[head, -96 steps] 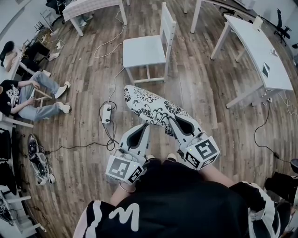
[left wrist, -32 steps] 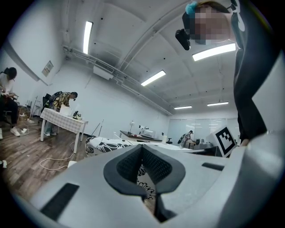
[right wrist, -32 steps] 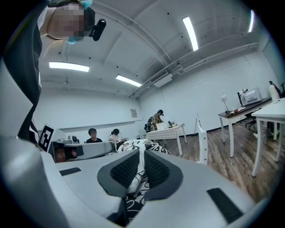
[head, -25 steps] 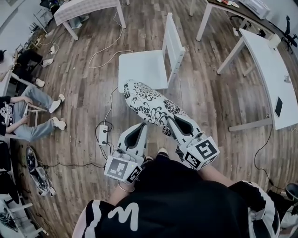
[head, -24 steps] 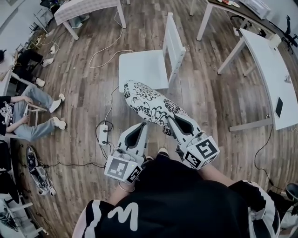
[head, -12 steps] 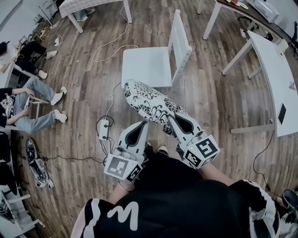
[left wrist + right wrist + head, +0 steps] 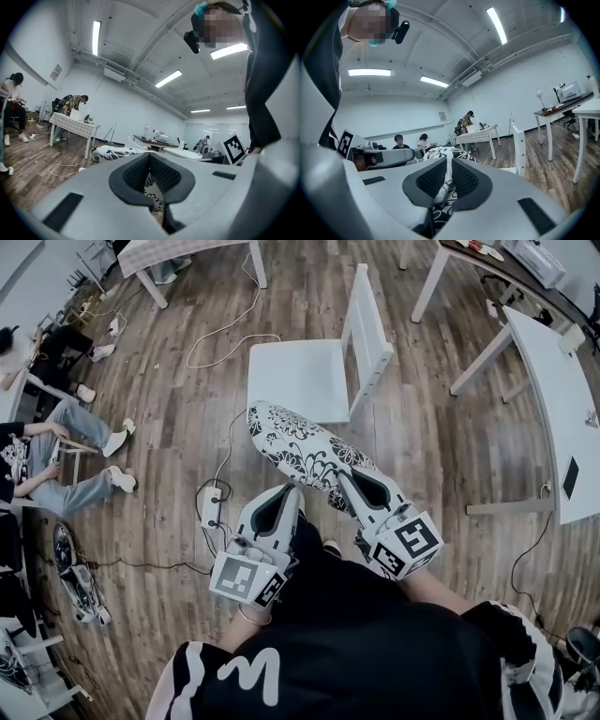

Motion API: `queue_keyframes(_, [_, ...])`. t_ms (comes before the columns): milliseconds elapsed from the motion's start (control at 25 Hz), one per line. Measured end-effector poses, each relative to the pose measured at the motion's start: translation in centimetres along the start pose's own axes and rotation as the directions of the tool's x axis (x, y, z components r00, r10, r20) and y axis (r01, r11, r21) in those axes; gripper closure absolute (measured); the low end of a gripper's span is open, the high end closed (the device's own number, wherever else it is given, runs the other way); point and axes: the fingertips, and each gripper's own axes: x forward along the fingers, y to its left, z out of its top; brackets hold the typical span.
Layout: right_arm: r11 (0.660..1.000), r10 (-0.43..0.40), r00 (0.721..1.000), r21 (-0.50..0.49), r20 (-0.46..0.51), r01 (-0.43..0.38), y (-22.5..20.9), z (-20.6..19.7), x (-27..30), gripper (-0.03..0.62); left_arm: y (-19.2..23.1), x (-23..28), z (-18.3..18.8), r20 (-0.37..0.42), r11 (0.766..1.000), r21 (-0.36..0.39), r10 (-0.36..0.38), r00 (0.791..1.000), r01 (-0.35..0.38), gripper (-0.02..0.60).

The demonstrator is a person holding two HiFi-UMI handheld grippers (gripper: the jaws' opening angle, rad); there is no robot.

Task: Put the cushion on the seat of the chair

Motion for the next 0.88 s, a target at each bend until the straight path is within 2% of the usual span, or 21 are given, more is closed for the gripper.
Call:
queue_keyframes(440, [0.999, -0.024, 1.000, -0.022, -0.005, 0.024, -2.6, 1.7, 5.7, 0.554, 5.4, 4.4, 2.0, 0.006, 1.000, 0.000, -0.031, 0.999, 0.031, 0.578])
queue_keyframes(880, [0.999, -0.040, 0.999, 0.000, -0.008, 0.040, -5.6, 2.4, 12.8, 0.554, 11.6, 8.9, 3.7, -0.013, 0.999, 0.001, -0.046, 0.999, 0.046, 0.578])
